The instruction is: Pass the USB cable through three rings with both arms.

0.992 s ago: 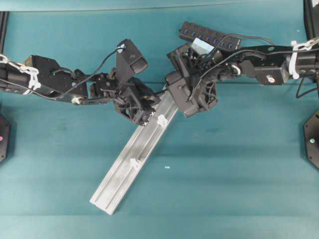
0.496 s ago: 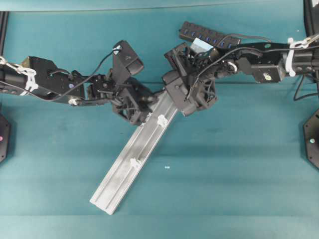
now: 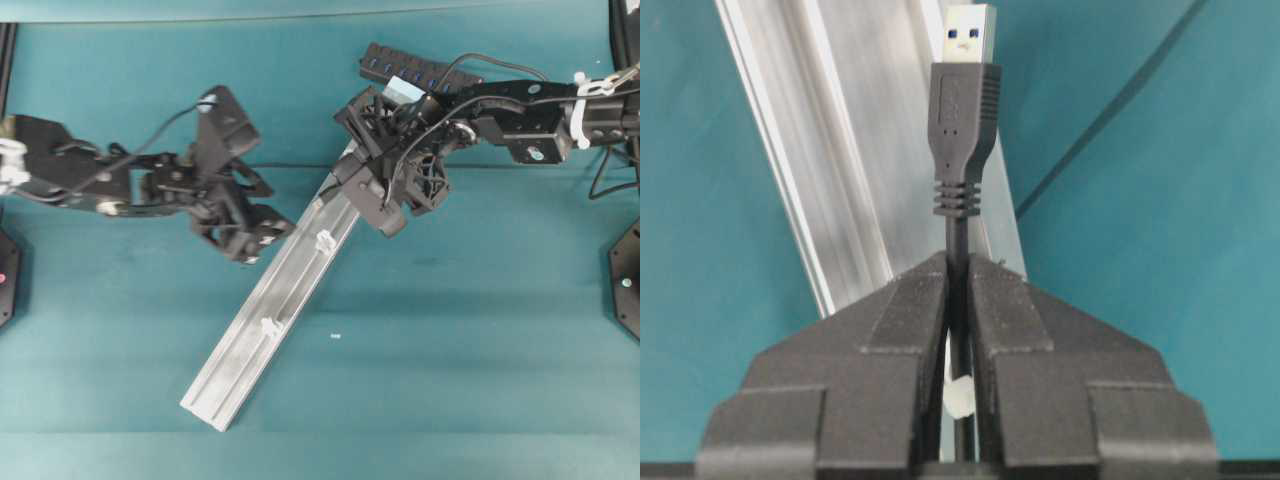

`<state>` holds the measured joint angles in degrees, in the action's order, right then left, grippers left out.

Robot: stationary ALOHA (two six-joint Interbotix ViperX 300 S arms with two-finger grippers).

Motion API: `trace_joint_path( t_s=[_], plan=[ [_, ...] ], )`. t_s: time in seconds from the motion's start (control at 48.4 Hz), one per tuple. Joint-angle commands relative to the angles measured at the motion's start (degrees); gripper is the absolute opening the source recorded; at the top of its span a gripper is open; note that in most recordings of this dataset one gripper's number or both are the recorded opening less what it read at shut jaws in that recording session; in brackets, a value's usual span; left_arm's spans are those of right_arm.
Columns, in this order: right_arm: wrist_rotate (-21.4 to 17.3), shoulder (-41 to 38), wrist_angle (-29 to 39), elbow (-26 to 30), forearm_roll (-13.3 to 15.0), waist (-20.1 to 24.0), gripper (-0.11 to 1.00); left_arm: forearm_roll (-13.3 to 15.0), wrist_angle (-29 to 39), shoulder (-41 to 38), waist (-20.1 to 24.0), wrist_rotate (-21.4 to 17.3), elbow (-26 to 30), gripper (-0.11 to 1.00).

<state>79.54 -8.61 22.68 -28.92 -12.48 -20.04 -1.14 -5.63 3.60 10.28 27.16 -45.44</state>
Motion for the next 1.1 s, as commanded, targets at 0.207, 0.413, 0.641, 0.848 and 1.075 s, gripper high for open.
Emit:
trace_joint_path(
  t_s=[0.207, 0.413, 0.641, 0.848, 1.075],
  plan=[
    [2.9, 0.4, 0.6, 0.0, 0.0, 1.5, 0.07, -0.1, 2.9, 8.7, -0.2, 0.6, -5.1, 0.94],
    [3.1, 1.1, 0.9, -0.2, 0.0, 2.1, 0.07, -0.2, 4.7, 11.7, -0.1, 1.0, -6.9, 0.94],
    [3.1, 1.5, 1.9, -1.1, 0.1, 2.1, 0.07, -0.2, 4.7, 12.3, 0.1, 1.0, -7.3, 0.94],
    [3.1, 1.8, 1.9, -1.8, 0.2, 2.8, 0.07, -0.2, 4.7, 12.3, 0.2, 1.0, -7.4, 0.94],
    [3.1, 1.8, 2.0, -1.9, 0.2, 4.0, 0.07, -0.2, 4.7, 12.9, 0.1, 1.1, -7.5, 0.94]
  ],
)
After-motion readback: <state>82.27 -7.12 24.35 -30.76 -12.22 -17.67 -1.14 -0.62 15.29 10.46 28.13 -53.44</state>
